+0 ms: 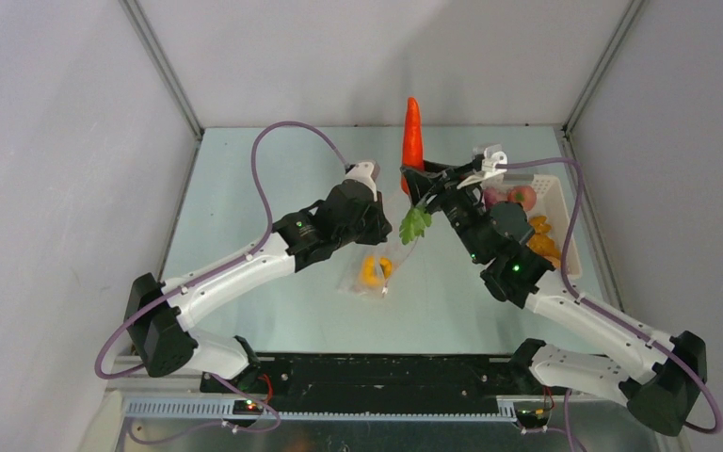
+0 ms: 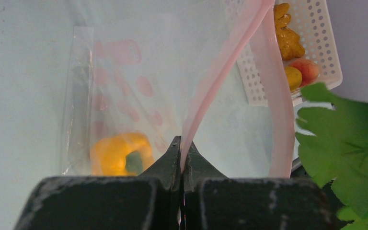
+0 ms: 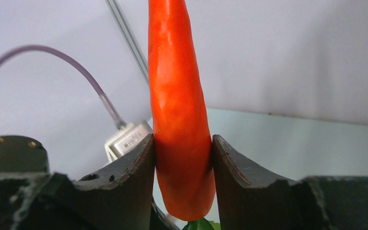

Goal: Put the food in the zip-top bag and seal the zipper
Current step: Place the fake vegetable in the zipper food storage bag.

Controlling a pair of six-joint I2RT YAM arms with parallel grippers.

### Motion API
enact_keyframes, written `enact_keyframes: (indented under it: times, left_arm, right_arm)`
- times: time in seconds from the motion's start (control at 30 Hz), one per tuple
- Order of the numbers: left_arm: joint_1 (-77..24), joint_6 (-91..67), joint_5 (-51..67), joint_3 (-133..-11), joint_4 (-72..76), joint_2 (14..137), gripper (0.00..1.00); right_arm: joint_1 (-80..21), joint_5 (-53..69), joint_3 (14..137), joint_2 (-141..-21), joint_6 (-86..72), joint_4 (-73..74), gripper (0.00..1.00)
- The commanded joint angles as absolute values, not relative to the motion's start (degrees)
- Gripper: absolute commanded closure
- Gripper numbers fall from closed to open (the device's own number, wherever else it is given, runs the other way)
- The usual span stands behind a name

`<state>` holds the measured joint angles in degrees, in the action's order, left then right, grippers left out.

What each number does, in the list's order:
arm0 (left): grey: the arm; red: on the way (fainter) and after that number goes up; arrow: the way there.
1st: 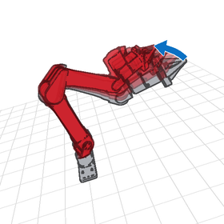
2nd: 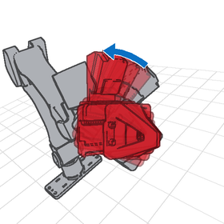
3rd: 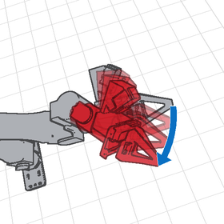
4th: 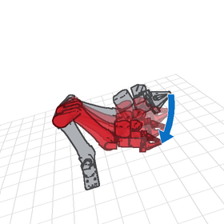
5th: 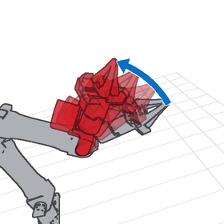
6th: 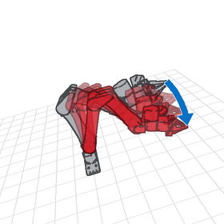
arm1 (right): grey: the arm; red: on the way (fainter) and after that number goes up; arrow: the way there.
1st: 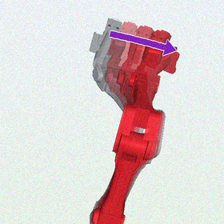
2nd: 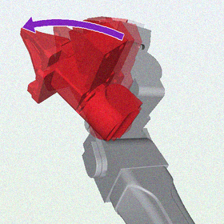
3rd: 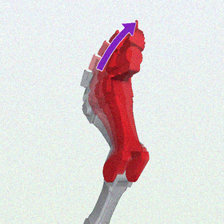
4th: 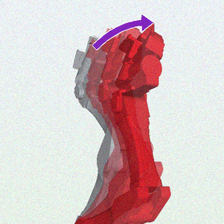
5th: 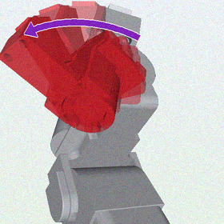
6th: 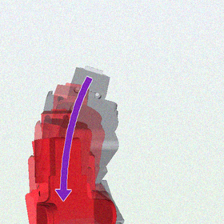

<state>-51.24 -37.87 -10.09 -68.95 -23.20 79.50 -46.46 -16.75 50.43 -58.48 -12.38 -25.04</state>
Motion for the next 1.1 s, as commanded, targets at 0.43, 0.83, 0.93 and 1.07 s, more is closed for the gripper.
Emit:
enact_keyframes:
  times: [0.43, 0.83, 0.93, 1.07]
  left_arm:
    - [-50.81, -40.55, -9.40, -69.78, -23.29, 76.77, 1.00]
    - [-49.77, -43.46, -9.31, -69.81, -24.86, 74.61, 1.00]
    - [-49.36, -44.47, -9.40, -69.80, -25.46, 74.38, 1.00]
    - [-48.84, -45.10, -9.36, -69.63, -25.82, 74.17, 1.00]
  right_arm:
    - [-47.53, -11.98, 44.94, -61.57, -13.82, -39.92, 0.91]
    - [-50.79, -12.94, 35.29, -61.18, -13.63, -43.45, 0.88]
    - [-53.49, -15.26, 34.76, -60.91, -11.27, -42.78, 0.87]
    - [-56.62, -18.56, 34.72, -60.02, -9.87, -39.15, 0.82]
